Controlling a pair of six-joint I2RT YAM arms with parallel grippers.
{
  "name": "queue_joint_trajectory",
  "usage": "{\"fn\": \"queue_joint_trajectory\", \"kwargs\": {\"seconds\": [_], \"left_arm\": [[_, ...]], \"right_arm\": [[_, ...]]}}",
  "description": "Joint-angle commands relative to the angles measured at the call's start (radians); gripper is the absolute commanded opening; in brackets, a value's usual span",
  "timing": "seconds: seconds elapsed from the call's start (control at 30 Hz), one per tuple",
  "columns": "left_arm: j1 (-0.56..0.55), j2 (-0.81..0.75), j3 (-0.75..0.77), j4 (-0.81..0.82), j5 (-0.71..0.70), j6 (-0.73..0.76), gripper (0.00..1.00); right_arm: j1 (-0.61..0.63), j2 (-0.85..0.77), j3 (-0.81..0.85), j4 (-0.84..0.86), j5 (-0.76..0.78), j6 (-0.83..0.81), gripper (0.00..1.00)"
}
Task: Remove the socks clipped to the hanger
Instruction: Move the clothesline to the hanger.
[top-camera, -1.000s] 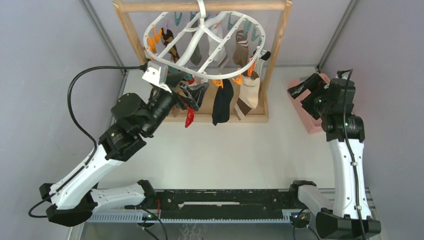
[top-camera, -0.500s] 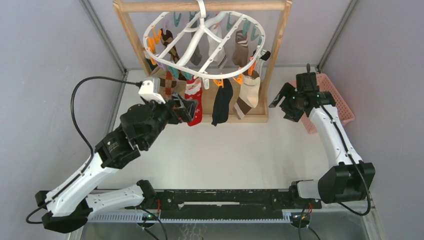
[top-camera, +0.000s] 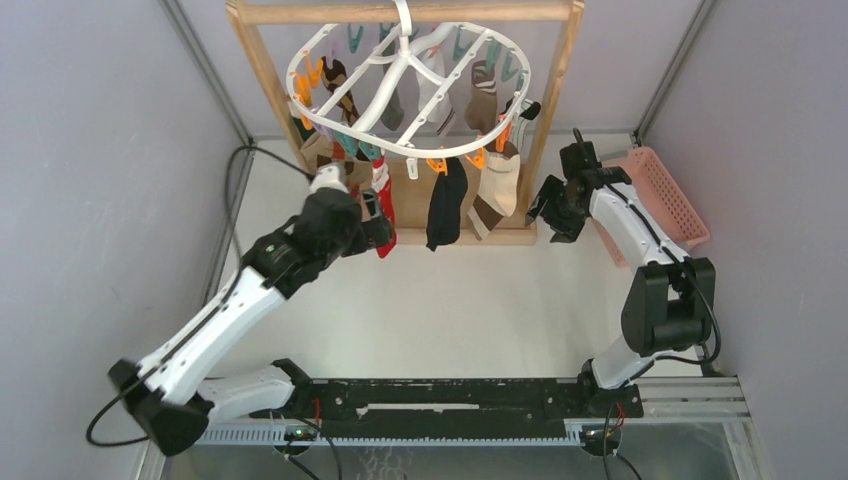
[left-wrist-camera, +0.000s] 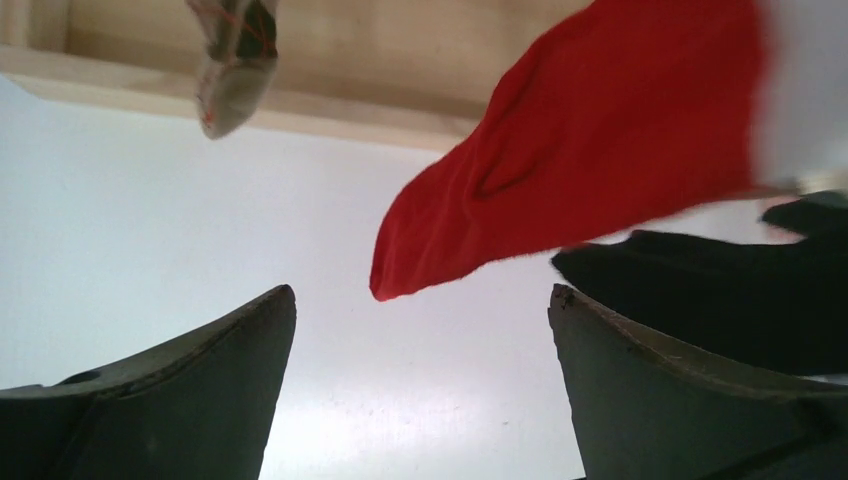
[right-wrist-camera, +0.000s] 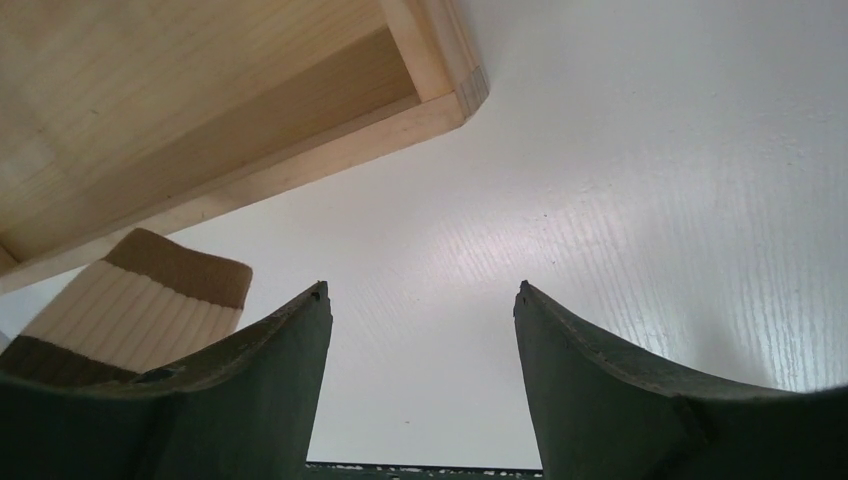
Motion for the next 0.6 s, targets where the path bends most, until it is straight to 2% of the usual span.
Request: {"fn": "queue_joint_trajectory", "kwargs": {"seconds": [0.0,0.27,0.37,0.43,0.57], "left_arm": [[0.004,0.098,0.059,-0.064,0.056,0.043,1.00],[0.008,0.167,-0.056,0.012,0.108,0.024,0.99],[0.009,0.201,-0.077,0.044,0.146,0.015,0.91],[0.008,0.243,-0.078,0.064,0.174,0.019,0.82],[0.009,0.323,-0.048,0.062,0.193,0.025,0.82]], "right_arm": [[0.023,0.014,0.054,0.032,0.003,-0.019,0.74],[0.032,0.069,0.066,-0.002,0.040,-0.026,0.74],[0.045,0.073,0.052,-0.007,0.059,-0.023,0.72],[0.049,0.077,0.032,0.000,0.057,-0.010,0.67],[0.055,0.087,0.002,0.032,0.024,0.030,0.64]]}}
